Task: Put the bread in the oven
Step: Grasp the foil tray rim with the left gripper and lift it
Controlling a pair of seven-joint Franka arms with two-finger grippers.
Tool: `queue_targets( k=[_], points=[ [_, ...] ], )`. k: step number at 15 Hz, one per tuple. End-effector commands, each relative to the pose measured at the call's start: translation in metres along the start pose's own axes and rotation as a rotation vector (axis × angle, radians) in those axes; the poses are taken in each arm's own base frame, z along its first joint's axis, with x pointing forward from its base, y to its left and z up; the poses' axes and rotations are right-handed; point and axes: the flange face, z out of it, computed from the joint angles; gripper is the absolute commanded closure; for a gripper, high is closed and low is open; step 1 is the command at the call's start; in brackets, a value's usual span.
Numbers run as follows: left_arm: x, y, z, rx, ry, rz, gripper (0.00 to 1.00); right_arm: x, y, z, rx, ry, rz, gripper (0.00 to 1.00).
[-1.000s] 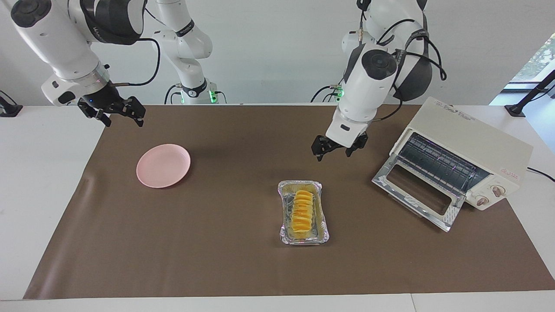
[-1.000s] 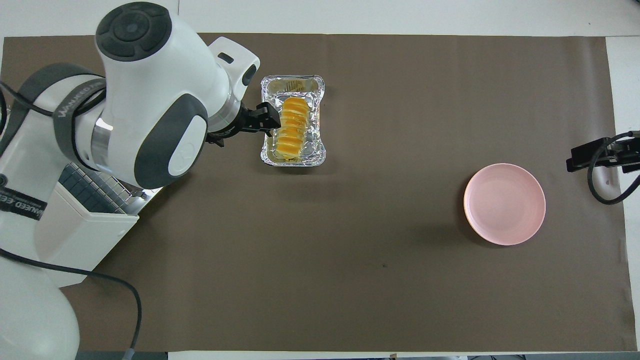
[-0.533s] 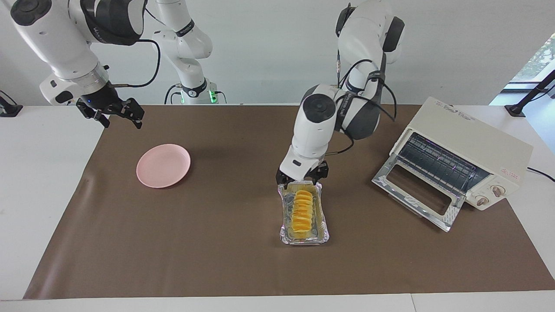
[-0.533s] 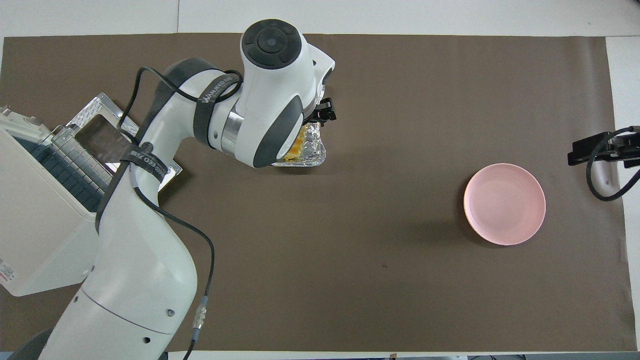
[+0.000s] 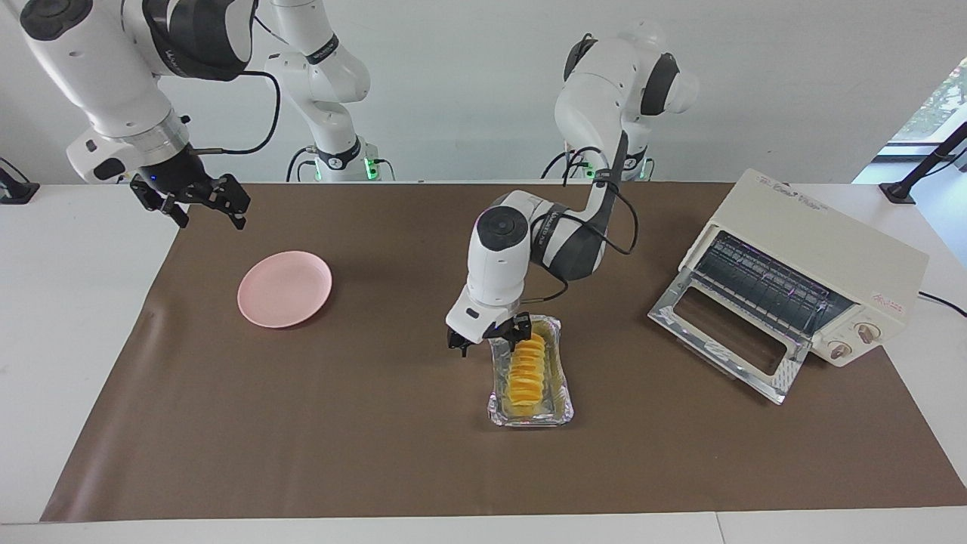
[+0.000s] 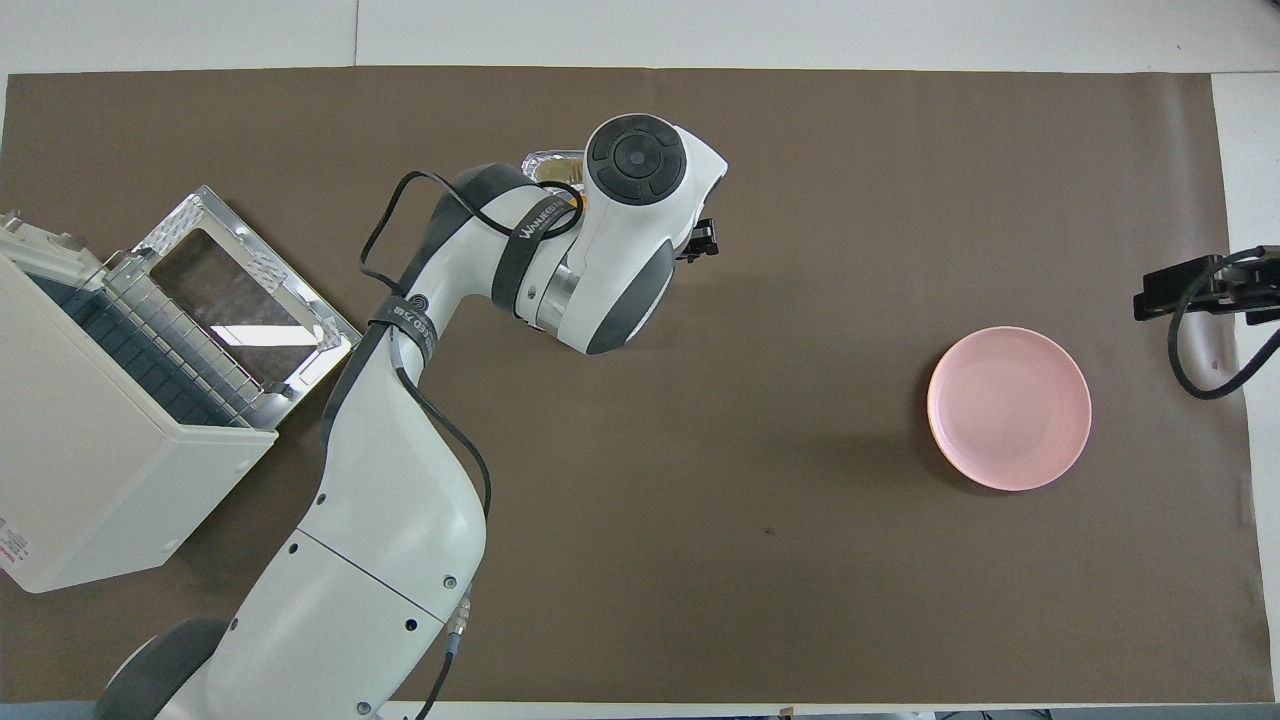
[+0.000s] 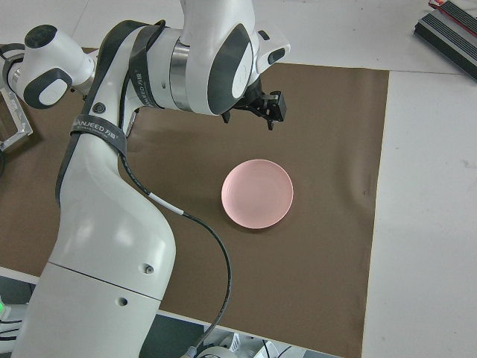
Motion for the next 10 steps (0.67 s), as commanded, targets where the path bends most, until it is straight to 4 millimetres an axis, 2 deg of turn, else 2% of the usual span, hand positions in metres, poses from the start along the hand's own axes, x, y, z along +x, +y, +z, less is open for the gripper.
queue_targets(
  k=[1, 3, 5, 10],
  points=[
    [0.008, 0.002, 0.002, -0.006, 0.034, -0.005, 0.00, -0.006, 0.001, 0.000, -0.023, 0.008, 0.014, 0.00],
    [0.004, 0.006, 0.005, -0.014, 0.030, -0.014, 0.00, -0.006, 0.001, 0.000, -0.023, 0.008, 0.014, 0.00],
    [0.003, 0.001, 0.014, -0.005, 0.018, -0.032, 0.00, -0.006, 0.001, 0.000, -0.023, 0.008, 0.014, 0.00],
    [-0.001, -0.002, 0.021, 0.012, 0.009, -0.030, 0.00, -0.007, 0.001, -0.002, -0.023, 0.007, 0.008, 0.00]
  ],
)
